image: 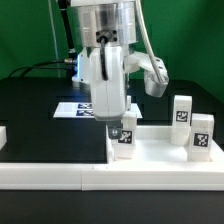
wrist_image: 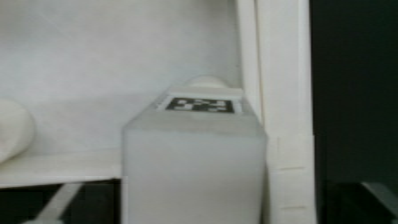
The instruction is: Assemble square table
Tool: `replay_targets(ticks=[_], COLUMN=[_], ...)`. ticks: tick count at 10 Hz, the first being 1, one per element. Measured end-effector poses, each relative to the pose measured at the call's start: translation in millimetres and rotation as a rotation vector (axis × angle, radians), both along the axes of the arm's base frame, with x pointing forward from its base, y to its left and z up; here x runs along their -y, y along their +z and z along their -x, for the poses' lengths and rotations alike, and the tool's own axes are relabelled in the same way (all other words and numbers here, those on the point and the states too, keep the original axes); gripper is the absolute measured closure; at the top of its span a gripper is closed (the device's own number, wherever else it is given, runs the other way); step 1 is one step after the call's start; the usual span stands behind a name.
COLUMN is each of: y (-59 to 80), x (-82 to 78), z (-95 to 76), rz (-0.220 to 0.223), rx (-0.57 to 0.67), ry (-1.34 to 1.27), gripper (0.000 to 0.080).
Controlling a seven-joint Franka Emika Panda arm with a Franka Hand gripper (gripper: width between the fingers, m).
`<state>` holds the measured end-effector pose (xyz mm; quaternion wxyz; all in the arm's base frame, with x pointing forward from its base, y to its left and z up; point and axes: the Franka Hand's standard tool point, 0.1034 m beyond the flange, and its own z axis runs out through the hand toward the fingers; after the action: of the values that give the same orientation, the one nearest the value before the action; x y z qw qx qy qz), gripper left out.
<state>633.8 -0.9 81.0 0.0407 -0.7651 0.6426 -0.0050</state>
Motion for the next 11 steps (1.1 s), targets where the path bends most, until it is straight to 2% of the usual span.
replay_targets(ticks=[2, 6, 8, 9, 11], y=[4.6, 2.6, -1.9, -2.2, -2.3], x=[-14.9, -10.1, 0.4, 6.0, 5.6], z=[1.4, 1.9, 1.2, 1.0, 1.0], rz=[0.013, 0.034, 0.099, 0.117, 0.115], rx=[0.022, 0.034, 0.08, 0.089, 0.088], ry=[0.214, 0.473, 0.828, 0.985, 0.954], gripper=[0.0157, 0.015, 0.015, 0.015, 0.015])
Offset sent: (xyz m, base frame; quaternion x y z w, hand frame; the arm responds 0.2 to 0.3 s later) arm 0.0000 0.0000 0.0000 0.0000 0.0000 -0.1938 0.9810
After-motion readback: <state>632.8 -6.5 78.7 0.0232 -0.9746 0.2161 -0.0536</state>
